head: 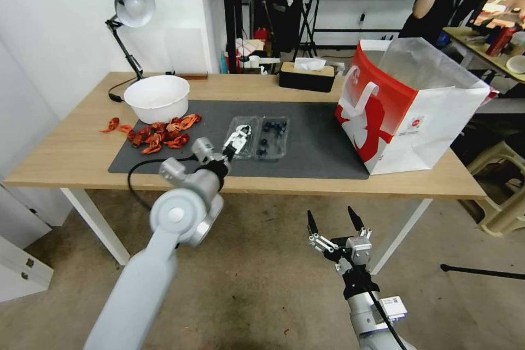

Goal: Close the takeout container lid, then place the container into the takeout bag.

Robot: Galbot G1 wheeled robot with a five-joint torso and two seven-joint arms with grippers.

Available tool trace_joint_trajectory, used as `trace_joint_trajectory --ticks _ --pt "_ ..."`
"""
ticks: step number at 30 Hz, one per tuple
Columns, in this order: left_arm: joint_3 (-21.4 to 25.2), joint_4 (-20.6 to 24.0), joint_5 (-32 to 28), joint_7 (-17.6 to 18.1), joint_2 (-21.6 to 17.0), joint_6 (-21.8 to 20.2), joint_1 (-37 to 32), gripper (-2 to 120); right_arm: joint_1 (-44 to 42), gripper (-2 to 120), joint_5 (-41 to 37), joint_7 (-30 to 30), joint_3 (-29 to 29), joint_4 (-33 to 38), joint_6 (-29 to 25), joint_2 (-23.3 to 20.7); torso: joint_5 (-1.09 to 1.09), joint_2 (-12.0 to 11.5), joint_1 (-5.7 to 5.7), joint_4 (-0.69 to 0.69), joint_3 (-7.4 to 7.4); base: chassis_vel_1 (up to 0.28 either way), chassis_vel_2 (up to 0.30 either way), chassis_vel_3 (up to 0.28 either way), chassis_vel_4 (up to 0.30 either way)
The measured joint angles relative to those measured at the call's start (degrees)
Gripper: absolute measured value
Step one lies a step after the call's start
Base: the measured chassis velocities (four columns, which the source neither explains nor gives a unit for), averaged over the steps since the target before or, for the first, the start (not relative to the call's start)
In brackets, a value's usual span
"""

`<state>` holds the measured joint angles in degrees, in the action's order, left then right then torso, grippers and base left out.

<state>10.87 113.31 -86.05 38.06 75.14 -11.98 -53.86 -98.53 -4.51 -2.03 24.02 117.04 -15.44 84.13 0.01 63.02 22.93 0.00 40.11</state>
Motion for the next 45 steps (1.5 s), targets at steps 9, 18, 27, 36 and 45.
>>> trace_joint_trajectory --ticks 9,18,27,36,45 --pt "-1.88 -1.61 -0.5 2.08 0.89 -1.06 1.29 100 0.12 100 1.18 -0.06 0.47 -0.9 -0.53 0.83 0.0 0.0 -0.01 0.0 0.0 0.0 0.0 0.0 0.0" --pt "-2.49 -3.51 -0.33 2.11 1.28 -1.18 2.23 100 -0.17 100 1.77 -0.11 0.2 -1.04 -0.79 1.52 -0.01 0.0 0.0 0.0 0.0 0.0 0.0 0.0 0.0" --pt "-2.29 -5.98 0.52 1.59 1.44 -0.72 2.81 100 -0.35 100 1.89 -0.11 0.19 -1.06 -0.98 1.51 -0.01 0.01 -0.01 0.0 0.0 0.0 0.0 0.0 0.0" --pt "-2.58 -7.29 0.87 1.27 1.93 -0.45 3.61 100 -0.28 100 2.02 0.09 0.21 -1.31 -1.13 1.5 0.0 0.01 -0.01 0.01 0.0 0.0 0.0 0.0 0.0" --pt "-2.81 -8.93 1.6 1.09 2.16 -0.34 3.87 100 -0.12 100 1.97 0.24 0.36 -1.34 -1.19 1.56 0.0 0.01 -0.01 0.01 0.0 0.0 0.0 0.0 0.0"
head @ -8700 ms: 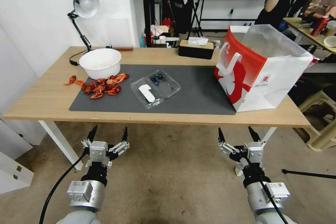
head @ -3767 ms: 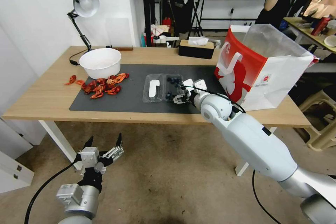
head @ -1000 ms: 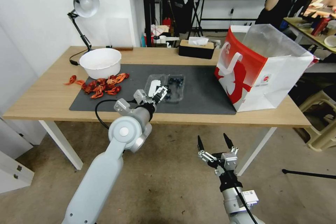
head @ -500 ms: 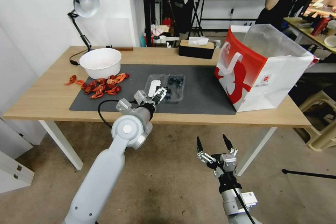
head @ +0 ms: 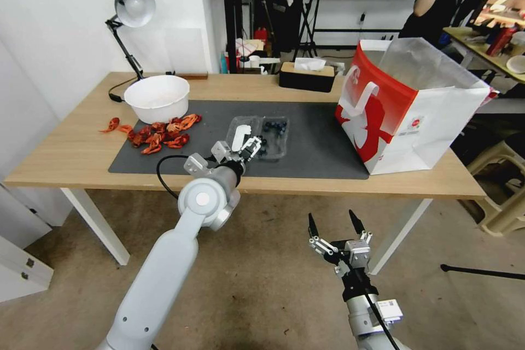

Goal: Close the takeout container lid, then place the container into the takeout bag.

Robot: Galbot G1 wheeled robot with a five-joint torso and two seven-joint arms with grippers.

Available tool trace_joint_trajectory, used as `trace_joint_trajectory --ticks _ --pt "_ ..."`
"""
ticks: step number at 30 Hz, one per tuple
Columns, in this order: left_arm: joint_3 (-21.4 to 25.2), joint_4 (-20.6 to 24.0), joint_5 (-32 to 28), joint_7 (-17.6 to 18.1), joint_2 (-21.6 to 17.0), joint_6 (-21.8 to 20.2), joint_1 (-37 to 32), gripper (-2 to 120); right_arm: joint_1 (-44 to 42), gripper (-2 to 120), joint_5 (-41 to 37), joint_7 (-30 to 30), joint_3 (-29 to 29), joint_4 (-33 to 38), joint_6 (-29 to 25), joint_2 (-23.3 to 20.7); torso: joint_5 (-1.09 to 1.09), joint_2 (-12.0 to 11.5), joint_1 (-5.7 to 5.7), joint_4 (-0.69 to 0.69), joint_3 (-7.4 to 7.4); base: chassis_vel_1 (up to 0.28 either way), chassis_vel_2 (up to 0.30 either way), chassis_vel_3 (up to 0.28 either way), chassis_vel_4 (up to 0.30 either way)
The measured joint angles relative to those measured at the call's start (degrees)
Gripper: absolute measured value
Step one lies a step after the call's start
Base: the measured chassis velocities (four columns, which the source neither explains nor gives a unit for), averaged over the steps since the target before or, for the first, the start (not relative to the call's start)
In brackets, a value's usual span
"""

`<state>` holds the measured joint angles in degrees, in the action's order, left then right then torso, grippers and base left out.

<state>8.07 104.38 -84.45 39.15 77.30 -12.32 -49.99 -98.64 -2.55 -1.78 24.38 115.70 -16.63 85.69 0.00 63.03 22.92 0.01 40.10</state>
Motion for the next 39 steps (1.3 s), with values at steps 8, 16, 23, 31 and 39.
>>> trace_joint_trajectory --ticks 8,16,23,31,39 --pt "0.33 -0.99 0.17 -0.57 0.16 1.21 0.49 100 -0.14 100 0.19 0.08 -0.02 -0.2 -0.24 0.01 0.0 0.0 -0.01 0.0 0.0 0.0 0.0 0.0 0.0" --pt "0.47 -1.33 0.45 -4.64 0.77 4.35 -0.1 100 -0.59 100 0.72 0.13 -0.33 -0.44 -0.49 0.28 0.0 0.0 -0.01 -0.01 0.0 0.0 0.0 0.0 0.0" --pt "0.45 -0.13 2.8 -13.56 0.57 8.47 -2.28 100 -1.01 100 1.13 0.16 -0.32 -0.76 -0.89 0.36 0.0 0.0 -0.01 0.0 0.0 0.0 0.0 0.0 0.0" --pt "0.03 1.47 6.16 -23.75 -0.6 10.91 -3.94 100 -1.13 100 1.72 0.25 -0.58 -0.8 -1.07 0.82 0.0 0.0 -0.01 -0.01 0.0 0.0 0.0 0.0 0.0" --pt "-2.51 1.81 4.8 -27.89 -1.33 3.55 -1.92 100 -1.67 100 2.23 0.2 -0.46 -0.61 -1.24 1.29 0.0 0.0 0.0 -0.01 0.0 0.0 0.0 0.0 0.0"
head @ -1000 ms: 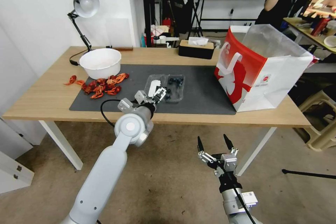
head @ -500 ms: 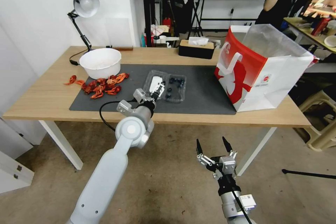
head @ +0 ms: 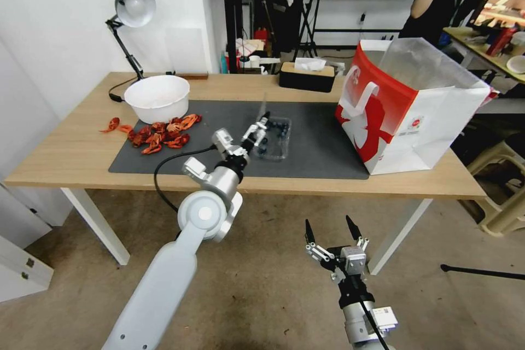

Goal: Close the takeout container lid, then place the container into the takeout bag.

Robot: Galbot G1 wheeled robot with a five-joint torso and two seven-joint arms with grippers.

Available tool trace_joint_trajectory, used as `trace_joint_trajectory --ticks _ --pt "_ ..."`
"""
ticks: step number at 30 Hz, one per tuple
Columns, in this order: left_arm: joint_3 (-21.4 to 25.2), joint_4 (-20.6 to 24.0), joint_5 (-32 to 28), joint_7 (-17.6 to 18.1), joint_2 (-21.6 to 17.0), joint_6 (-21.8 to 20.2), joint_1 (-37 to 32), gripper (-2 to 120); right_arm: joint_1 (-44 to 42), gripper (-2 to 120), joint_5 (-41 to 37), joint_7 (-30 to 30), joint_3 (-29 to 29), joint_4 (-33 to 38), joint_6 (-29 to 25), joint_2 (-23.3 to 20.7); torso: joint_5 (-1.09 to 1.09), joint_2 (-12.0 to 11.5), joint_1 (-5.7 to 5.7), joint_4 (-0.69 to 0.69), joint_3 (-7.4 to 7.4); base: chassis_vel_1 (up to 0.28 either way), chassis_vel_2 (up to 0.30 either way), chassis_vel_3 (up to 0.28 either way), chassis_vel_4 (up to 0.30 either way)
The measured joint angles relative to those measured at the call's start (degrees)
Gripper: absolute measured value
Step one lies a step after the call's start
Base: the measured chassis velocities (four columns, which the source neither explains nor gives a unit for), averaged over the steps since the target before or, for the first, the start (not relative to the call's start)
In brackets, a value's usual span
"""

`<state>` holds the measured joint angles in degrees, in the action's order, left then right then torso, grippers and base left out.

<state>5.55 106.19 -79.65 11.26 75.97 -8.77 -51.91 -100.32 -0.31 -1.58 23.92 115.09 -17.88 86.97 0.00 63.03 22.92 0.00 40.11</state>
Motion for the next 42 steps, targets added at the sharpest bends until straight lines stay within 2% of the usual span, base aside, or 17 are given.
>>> trace_joint_trajectory --ticks 4,5,13,15,16,18,19,21,22,25,26,28,32,34,35,39,42 --pt "-1.99 -1.83 -0.83 4.02 0.52 -2.78 2.52 100 -0.18 100 -0.18 -0.57 0.19 0.44 -0.01 0.29 0.01 -0.01 0.0 0.01 0.0 0.0 0.0 0.0 0.0" --pt "-2.66 -3.14 -1.41 6.36 0.93 -3.78 3.75 100 -0.31 100 -0.49 -1.07 0.27 0.7 -0.02 0.37 0.0 -0.01 0.0 0.01 0.0 0.0 0.0 0.0 0.0" --pt "-4.12 -4.78 -1.67 11.84 1.25 -5.5 5.43 98 -0.41 100 -5.86 -6.36 0.53 2.7 0.05 -0.08 0.0 -0.01 0.0 0.0 0.0 0.0 0.0 0.0 0.0" --pt "-4.32 -4.25 -1.79 14.27 1.04 -6.32 5.45 89 0.47 100 -12.52 -9.7 1.22 4.57 1.86 -0.93 0.0 -0.01 0.0 0.0 0.0 0.0 0.0 0.0 0.0" --pt "-4.32 -4.25 -1.79 14.27 1.04 -6.32 5.45 89 0.47 100 -12.52 -9.7 1.22 4.57 1.86 -0.93 0.0 -0.01 0.0 0.0 0.0 0.0 0.0 0.0 0.0" --pt "-4.59 -4.07 -1.8 15.9 0.73 -6.85 5.57 78 3.11 100 -22.83 -10.64 2.31 7.13 5.8 -2.45 -0.01 -0.01 0.0 0.01 0.0 0.0 0.0 0.0 0.0" --pt "-4.59 -4.07 -1.8 15.9 0.73 -6.85 5.57 78 3.11 100 -22.83 -10.64 2.31 7.13 5.8 -2.45 -0.01 -0.01 0.0 0.01 0.0 0.0 0.0 0.0 0.0" --pt "-4.68 -4.0 -1.81 16.81 0.51 -7.13 5.68 70 6.61 100 -32.41 -8.47 3.46 9.07 10.02 -3.91 0.0 -0.01 0.0 0.0 0.0 0.0 0.0 0.0 0.0" --pt "-4.68 -4.0 -1.81 16.81 0.51 -7.13 5.68 70 6.61 100 -32.41 -8.47 3.46 9.07 10.02 -3.91 0.0 -0.01 0.0 0.0 0.0 0.0 0.0 0.0 0.0" --pt "-5.19 -5.15 -1.8 18.04 0.34 -7.31 6.37 52 15.44 100 -56.11 0.82 6.3 10.62 21.2 -8.08 0.0 -0.01 0.0 -0.01 0.01 0.0 0.0 0.0 0.0" --pt "-5.19 -5.15 -1.8 18.04 0.34 -7.31 6.37 52 15.44 100 -56.11 0.82 6.3 10.62 21.2 -8.08 0.0 -0.01 0.0 -0.01 0.01 0.0 0.0 0.0 0.0" --pt "-5.68 -5.94 -1.92 18.1 0.35 -7.0 7.04 42 19.05 100 -64.84 4.24 7.19 9.54 25.67 -10.08 0.0 -0.01 0.0 0.0 0.0 0.0 0.0 0.0 0.0" --pt "-5.96 -6.46 -2.2 18.1 0.38 -6.7 7.66 31 23.34 100 -71.86 7.58 7.23 6.77 28.76 -12.21 0.0 -0.01 0.0 0.02 0.0 0.0 0.0 0.0 0.0" --pt "-5.99 -6.97 -2.31 18.22 0.5 -6.45 8.14 21 29.51 100 -77.62 11.58 6.04 2.58 31.35 -13.85 0.01 -0.02 0.0 -0.01 0.01 0.0 0.0 0.0 0.0" --pt "-5.99 -6.97 -2.31 18.22 0.5 -6.45 8.14 21 29.51 100 -77.62 11.58 6.04 2.58 31.35 -13.85 0.01 -0.02 0.0 -0.01 0.01 0.0 0.0 0.0 0.0" --pt "-5.99 -7.3 -2.34 18.71 0.57 -6.34 8.39 1 40.8 100 -81.43 17.56 1.96 -5.35 35.37 -14.75 0.01 -0.02 0.01 0.0 0.01 0.0 0.0 0.0 0.0" --pt "-5.92 -7.35 -2.34 18.85 0.56 -6.31 8.35 0 44.82 100 -81.58 20.8 -0.43 -8.94 37.84 -14.42 -0.01 -0.01 0.01 0.01 0.01 0.0 0.0 0.0 0.0"
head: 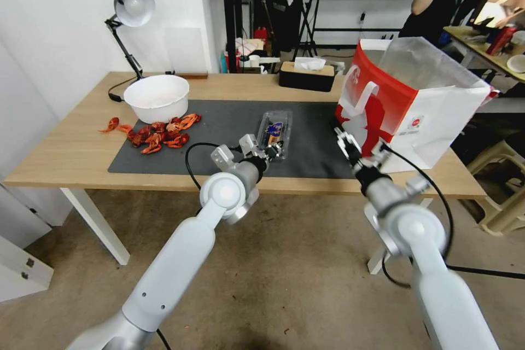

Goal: Close the takeout container lid, then place the container into the takeout bag.

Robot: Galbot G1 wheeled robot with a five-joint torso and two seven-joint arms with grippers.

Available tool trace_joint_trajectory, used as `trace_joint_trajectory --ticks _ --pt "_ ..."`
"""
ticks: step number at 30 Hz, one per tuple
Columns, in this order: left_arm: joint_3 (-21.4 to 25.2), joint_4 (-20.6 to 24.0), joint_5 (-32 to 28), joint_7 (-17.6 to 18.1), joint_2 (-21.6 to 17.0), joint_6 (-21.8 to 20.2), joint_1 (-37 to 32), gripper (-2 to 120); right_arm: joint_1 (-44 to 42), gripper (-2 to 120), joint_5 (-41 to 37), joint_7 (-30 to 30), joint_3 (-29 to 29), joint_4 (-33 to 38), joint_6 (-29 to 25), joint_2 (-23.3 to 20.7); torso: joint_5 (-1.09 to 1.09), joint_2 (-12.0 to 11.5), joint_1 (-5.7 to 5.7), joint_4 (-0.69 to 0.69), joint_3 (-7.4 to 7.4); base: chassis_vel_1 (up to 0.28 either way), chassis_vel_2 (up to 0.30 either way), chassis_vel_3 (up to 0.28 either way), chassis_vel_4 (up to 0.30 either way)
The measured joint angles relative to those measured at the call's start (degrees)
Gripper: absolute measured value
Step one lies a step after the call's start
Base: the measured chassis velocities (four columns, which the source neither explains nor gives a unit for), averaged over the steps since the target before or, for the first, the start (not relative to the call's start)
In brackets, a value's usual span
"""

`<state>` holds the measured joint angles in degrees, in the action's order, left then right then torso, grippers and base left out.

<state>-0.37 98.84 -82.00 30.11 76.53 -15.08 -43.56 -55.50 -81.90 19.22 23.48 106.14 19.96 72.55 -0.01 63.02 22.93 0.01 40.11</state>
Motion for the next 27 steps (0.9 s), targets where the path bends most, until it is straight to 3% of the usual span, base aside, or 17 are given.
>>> trace_joint_trajectory --ticks 5,12,25,27 --pt "0.16 -0.49 0.06 0.12 -0.05 0.1 -0.17 0 9.08 100 1.54 6.72 -5.3 -7.89 6.45 1.75 0.0 0.0 0.0 -0.02 0.0 0.0 0.0 0.0 0.0" --pt "0.29 -0.65 0.3 0.3 -0.18 0.34 -0.48 0 16.83 100 0.99 10.15 -9.46 -14.1 11.57 3.19 0.01 0.0 -0.01 -0.01 0.0 0.0 0.0 0.0 0.0" --pt "0.49 -0.81 0.8 0.22 -0.19 0.8 -0.8 0 22.27 100 -1.47 16.76 -12.14 -19.12 18.15 4.67 -0.01 0.01 -0.01 0.01 -0.02 0.0 0.0 0.0 0.0" --pt "0.83 -0.8 0.73 0.2 -0.29 0.83 -0.82 0 23.03 95 -2.46 18.78 -12.18 -19.75 19.8 5.02 -0.03 0.03 -0.03 0.02 -0.03 0.0 0.0 0.0 0.0"
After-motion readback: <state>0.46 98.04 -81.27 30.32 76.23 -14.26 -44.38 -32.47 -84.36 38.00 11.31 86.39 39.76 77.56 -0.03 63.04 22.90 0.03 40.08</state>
